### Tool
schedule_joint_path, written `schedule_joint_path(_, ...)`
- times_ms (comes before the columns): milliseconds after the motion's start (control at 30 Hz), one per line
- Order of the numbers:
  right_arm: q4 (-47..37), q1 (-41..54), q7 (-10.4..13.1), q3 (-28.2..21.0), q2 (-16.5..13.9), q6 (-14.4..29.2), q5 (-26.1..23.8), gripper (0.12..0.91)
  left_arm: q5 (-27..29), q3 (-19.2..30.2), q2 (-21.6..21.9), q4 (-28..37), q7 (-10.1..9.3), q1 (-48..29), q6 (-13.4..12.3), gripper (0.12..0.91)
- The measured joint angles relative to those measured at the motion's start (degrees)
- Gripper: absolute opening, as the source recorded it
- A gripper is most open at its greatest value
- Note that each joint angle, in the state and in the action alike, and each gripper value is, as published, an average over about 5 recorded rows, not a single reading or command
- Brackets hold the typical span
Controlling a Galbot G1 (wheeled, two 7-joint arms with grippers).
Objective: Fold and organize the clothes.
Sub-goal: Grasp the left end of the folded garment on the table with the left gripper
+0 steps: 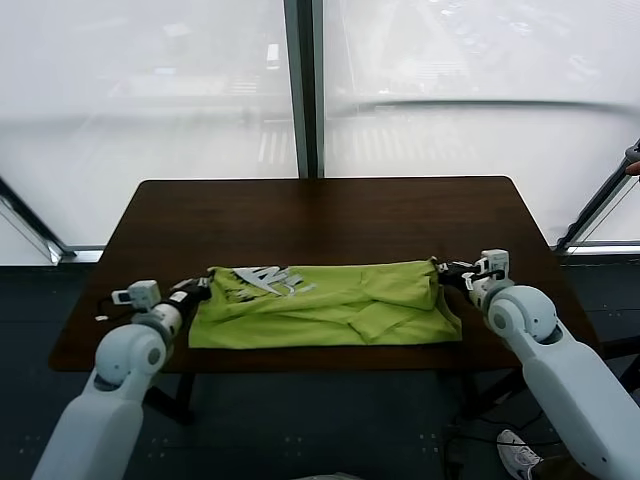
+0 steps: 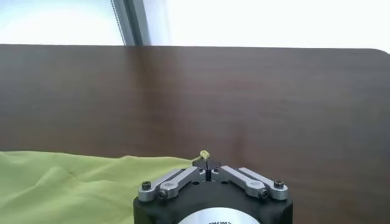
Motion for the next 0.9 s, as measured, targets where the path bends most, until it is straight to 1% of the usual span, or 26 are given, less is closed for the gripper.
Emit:
schedule_joint_path(267,-0.1,-0.6,0.1,0.3,0.7,0.3,-0.1,0.139,-0.1,-0.9,0.0,-0.5,0.04,0.9,-0.1,0.171)
schedule_joint_path(433,0.7,-1.0,-0.9,0.7,0.5,0.9,-0.1,0.148,-0.2,-1.1,0.1,-0.7,0.03,1.1,0.0,0.171)
schedule_joint_path(467,1.0,-1.2,-1.3,0.8,0.3,1.2,-0.1,0.169,-0.3,-1.1,0.2,-0.8,-0.08,1.0,0.2,0.171)
schedule_joint_path(533,1.6,-1.6,-1.8,1.1,-0.2,2.0,-0.1,0.248,-0.6,-1.1,0.2,-1.2,-0.32,1.0,0.5,0.171)
schedule_joint_path(567,2.0,-1.8,-2.0,1.2,-0.5,2.4,-0.1,0.302,-0.7,-1.2,0.2,-1.4,-0.45,1.0,0.6,0.172)
schedule_joint_path(600,2.5,-2.1,-2.1,1.3,-0.7,3.0,-0.1,0.376,-0.7,-1.2,0.3,-1.6,-0.51,1.1,0.7,0.18)
schedule_joint_path(667,3.4,-2.6,-2.1,1.6,-1.3,4.4,-0.1,0.489,-0.8,-1.4,0.5,-2.1,-0.55,1.3,0.8,0.232)
schedule_joint_path(700,4.0,-2.9,-2.0,1.7,-1.7,5.3,-0.2,0.565,-0.8,-1.5,0.6,-2.4,-0.61,1.5,0.8,0.276)
schedule_joint_path(767,5.2,-3.7,-1.9,1.9,-2.4,7.4,-0.5,0.678,-1.0,-1.8,1.0,-3.1,-0.82,1.9,0.9,0.394)
schedule_joint_path(800,5.8,-4.2,-2.0,2.0,-2.8,8.7,-0.9,0.747,-1.2,-2.0,1.2,-3.5,-0.99,2.1,1.0,0.451)
schedule_joint_path(833,6.3,-4.8,-2.1,2.1,-3.2,10.3,-1.4,0.797,-1.5,-2.2,1.4,-3.8,-1.19,2.4,1.1,0.526)
schedule_joint_path(900,7.1,-6.1,-2.5,2.3,-4.0,14.2,-3.1,0.87,-2.5,-2.7,2.1,-4.8,-1.69,3.0,1.5,0.64)
